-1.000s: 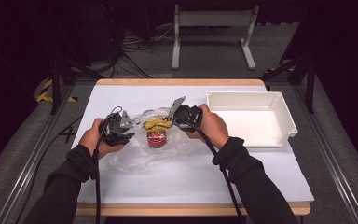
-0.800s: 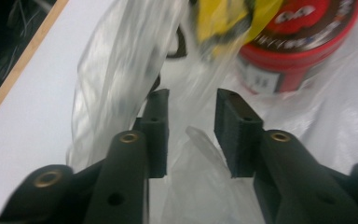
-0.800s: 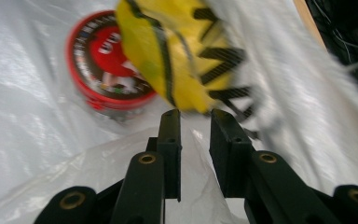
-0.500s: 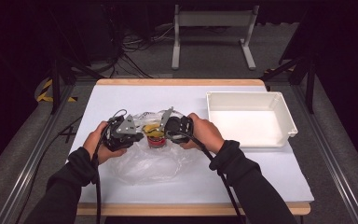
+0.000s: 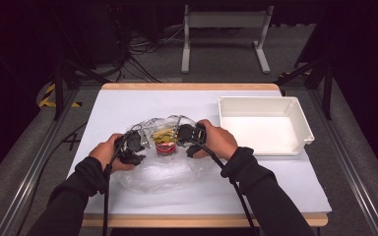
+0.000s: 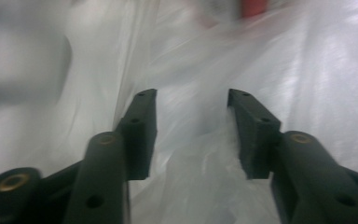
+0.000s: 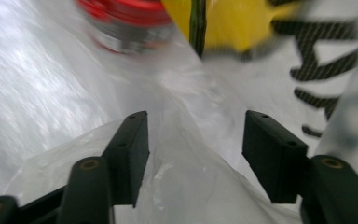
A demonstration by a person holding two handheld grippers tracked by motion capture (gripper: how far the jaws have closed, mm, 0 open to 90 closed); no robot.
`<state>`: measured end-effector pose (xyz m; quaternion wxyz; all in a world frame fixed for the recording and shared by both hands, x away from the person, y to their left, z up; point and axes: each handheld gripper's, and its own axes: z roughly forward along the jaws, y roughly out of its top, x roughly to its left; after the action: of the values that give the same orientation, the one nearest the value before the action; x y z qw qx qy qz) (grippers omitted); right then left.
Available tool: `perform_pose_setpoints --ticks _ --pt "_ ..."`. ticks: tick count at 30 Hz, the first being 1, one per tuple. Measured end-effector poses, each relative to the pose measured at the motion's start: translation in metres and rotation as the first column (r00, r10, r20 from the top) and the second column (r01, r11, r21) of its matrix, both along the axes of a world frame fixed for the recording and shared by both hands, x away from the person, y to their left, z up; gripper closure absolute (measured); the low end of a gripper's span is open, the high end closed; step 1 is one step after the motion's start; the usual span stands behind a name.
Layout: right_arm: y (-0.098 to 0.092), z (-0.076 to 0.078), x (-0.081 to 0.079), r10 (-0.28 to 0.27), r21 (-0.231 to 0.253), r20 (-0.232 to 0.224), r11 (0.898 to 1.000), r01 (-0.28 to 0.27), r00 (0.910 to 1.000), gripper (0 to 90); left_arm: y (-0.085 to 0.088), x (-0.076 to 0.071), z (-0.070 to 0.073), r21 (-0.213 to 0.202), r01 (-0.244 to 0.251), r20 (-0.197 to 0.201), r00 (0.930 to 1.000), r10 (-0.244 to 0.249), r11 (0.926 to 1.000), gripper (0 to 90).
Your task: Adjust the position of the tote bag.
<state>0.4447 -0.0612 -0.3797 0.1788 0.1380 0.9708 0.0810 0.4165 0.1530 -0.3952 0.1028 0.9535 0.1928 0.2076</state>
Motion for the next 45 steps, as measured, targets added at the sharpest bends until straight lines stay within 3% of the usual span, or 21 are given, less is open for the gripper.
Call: perform_pose_setpoints --ticks 1,3,7,10,15,17,18,20,22,23,24,26,27,30,32,33,35,37,40,43,45 --pt "0.0 -0.001 0.001 -0.007 -0.024 0.021 1.0 0.007 0.9998 37.8 0.003 0.002 0.001 0.002 -0.017 0.01 0.9998 0.017 0.9999 50.6" --pt "0.0 -0.002 0.004 -0.007 -0.019 0.041 1.0 0.008 0.9991 37.6 0.008 0.006 0.003 0.033 -0.059 0.053 0.997 0.057 0.9977 50.6" --pt "-0.003 -0.004 0.008 -0.039 -0.048 0.081 0.998 0.043 0.996 37.4 0.017 0.013 0.005 0.016 -0.098 0.075 0.9925 0.096 0.9951 49.2" --pt "-0.005 -0.005 0.011 -0.066 -0.057 0.101 0.996 0.072 0.9928 37.3 0.02 0.018 0.004 0.049 -0.154 0.12 0.9818 0.147 0.9868 48.9" --pt "-0.009 -0.009 0.018 -0.095 -0.093 0.135 0.99 0.108 0.9863 38.4 0.027 0.026 0.0 0.033 -0.186 0.117 0.9765 0.181 0.982 47.5" --pt "-0.011 -0.011 0.02 -0.117 -0.104 0.141 0.986 0.132 0.9831 36.6 0.033 0.029 -0.003 0.047 -0.223 0.124 0.9685 0.216 0.9737 46.7" --pt "-0.014 -0.012 0.022 -0.128 -0.104 0.146 0.984 0.143 0.981 38.3 0.038 0.031 -0.004 0.036 -0.224 0.115 0.9691 0.219 0.9739 47.2" --pt "-0.02 -0.011 0.025 -0.125 -0.077 0.118 0.988 0.134 0.9852 40.4 0.045 0.032 -0.004 -0.018 -0.222 0.073 0.972 0.223 0.9748 48.0" --pt "-0.022 -0.009 0.024 -0.121 -0.06 0.105 0.99 0.128 0.9871 43.2 0.048 0.032 -0.004 -0.031 -0.225 0.08 0.9707 0.226 0.974 48.9" --pt "-0.021 -0.009 0.024 -0.12 -0.056 0.119 0.99 0.128 0.9856 42.4 0.048 0.032 -0.003 -0.061 -0.218 0.076 0.9719 0.223 0.974 48.0" --pt "-0.02 -0.008 0.024 -0.12 -0.061 0.129 0.99 0.129 0.9843 41.4 0.048 0.032 -0.003 -0.061 -0.218 0.076 0.9719 0.223 0.974 45.7" --pt "-0.019 -0.006 0.022 -0.112 -0.047 0.136 0.992 0.12 0.9842 41.6 0.049 0.031 0.001 -0.118 -0.193 0.064 0.9775 0.201 0.9742 47.8" --pt "-0.019 -0.004 0.021 -0.106 -0.024 0.134 0.994 0.111 0.9852 43.0 0.049 0.028 0.006 -0.178 -0.157 0.058 0.9838 0.17 0.9714 49.8" --pt "-0.018 0.003 0.017 -0.088 0.038 0.141 0.996 0.084 0.986 45.7 0.047 0.023 0.011 -0.213 -0.115 0.065 0.9892 0.132 0.9703 57.1" --pt "-0.017 0.01 0.014 -0.077 0.085 0.138 0.994 0.066 0.9875 49.6 0.045 0.018 0.018 -0.26 -0.074 0.061 0.9937 0.093 0.9628 63.0" --pt "-0.017 0.01 0.014 -0.077 0.085 0.138 0.994 0.066 0.9875 49.6 0.045 0.018 0.018 -0.26 -0.074 0.061 0.9937 0.093 0.9628 66.9" --pt "-0.014 0.021 0.008 -0.049 0.136 0.147 0.99 0.028 0.9879 61.2 0.044 0.016 0.021 -0.278 -0.061 0.06 0.9949 0.081 0.9585 69.8" --pt "-0.012 0.028 0.003 -0.011 0.179 0.137 0.984 -0.013 0.9905 71.3 0.041 0.01 0.031 -0.327 -0.007 0.069 0.9971 0.031 0.9452 77.4" --pt "-0.008 0.03 -0.004 0.037 0.2 0.111 0.978 -0.059 0.9931 80.9 0.036 0.003 0.037 -0.348 0.046 0.063 0.9977 -0.026 0.9364 82.9" --pt "-0.004 0.026 -0.005 0.075 0.197 0.064 0.977 -0.086 0.9952 83.8 0.029 -0.003 0.038 -0.367 0.102 0.019 0.9946 -0.102 0.9247 84.7" --pt "-0.001 0.019 -0.005 0.082 0.153 0.032 0.984 -0.086 0.9961 83.5 0.024 -0.004 0.034 -0.337 0.124 -0.011 0.9907 -0.136 0.9331 84.9"
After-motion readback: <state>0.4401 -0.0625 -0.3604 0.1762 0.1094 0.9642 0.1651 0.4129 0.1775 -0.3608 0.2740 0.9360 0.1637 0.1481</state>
